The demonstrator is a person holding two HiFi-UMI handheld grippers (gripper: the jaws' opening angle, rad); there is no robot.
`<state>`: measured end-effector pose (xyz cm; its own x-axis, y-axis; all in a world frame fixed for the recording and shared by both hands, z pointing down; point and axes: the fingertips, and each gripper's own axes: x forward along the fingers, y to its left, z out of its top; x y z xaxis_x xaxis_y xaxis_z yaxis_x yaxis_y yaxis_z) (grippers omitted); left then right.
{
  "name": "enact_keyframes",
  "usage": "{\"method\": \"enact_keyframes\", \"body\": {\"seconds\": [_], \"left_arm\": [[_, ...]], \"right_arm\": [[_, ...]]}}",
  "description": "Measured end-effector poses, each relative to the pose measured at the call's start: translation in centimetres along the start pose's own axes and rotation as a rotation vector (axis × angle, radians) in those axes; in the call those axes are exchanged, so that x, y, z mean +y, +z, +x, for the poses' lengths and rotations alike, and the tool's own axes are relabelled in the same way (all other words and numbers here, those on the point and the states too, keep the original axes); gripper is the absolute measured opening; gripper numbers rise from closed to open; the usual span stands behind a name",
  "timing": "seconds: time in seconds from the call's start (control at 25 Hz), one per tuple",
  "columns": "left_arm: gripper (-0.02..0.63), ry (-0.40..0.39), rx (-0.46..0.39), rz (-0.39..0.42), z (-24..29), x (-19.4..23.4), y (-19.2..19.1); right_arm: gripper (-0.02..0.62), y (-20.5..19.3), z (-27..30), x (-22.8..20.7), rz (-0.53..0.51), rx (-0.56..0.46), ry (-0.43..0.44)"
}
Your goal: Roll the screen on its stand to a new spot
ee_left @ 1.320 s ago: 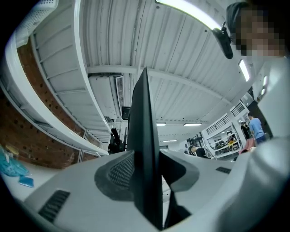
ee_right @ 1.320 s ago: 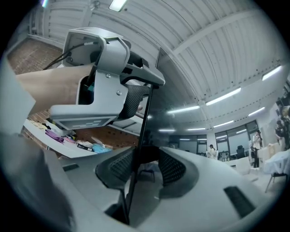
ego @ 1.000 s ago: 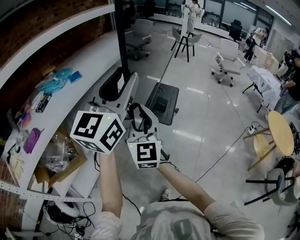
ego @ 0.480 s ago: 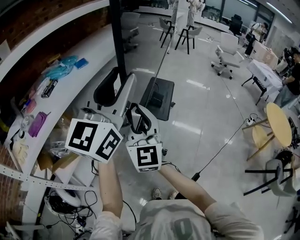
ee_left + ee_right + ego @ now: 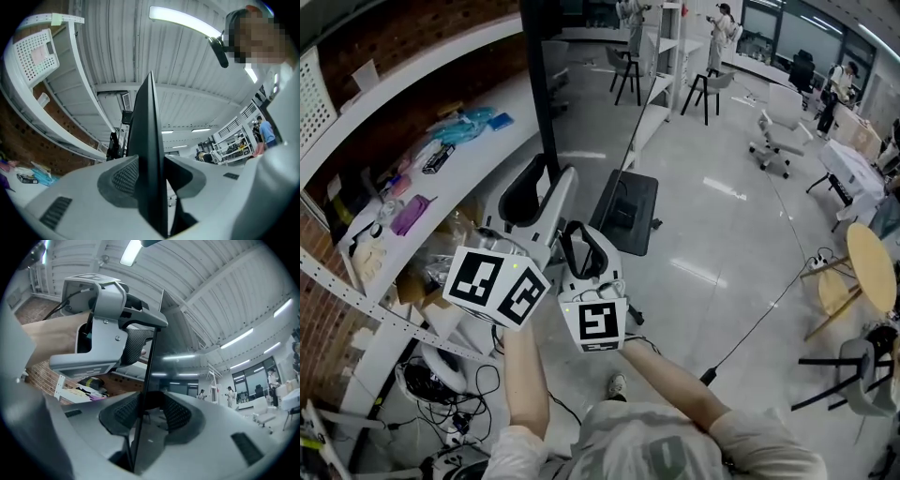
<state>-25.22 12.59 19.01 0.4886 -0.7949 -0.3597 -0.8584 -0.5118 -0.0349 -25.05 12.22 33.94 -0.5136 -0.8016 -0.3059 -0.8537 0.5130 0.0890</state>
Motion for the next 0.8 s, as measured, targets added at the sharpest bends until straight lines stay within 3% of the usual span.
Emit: {"method": "enact_keyframes", "body": {"seconds": [0.36,0.6,0.8], "left_arm": [[0.183,0.052,-0.013,0.028,-5.5,-5.6,2.5],[0.173,0.095,-0.002,0.015,-8.5,-6.0,3.3],[0.106,0.09,-0.002,-0.054,-11.0,-7.0,3.6]], "right_arm": [[0.155,2.8,-7.3,2.5,0.018,-0.029,0.071],[0.155,3.2,-8.9,5.0,0.04,-0.003,0.099],[0.147,3.3,-9.6,6.0,0.067,0.034,0.112]]}}
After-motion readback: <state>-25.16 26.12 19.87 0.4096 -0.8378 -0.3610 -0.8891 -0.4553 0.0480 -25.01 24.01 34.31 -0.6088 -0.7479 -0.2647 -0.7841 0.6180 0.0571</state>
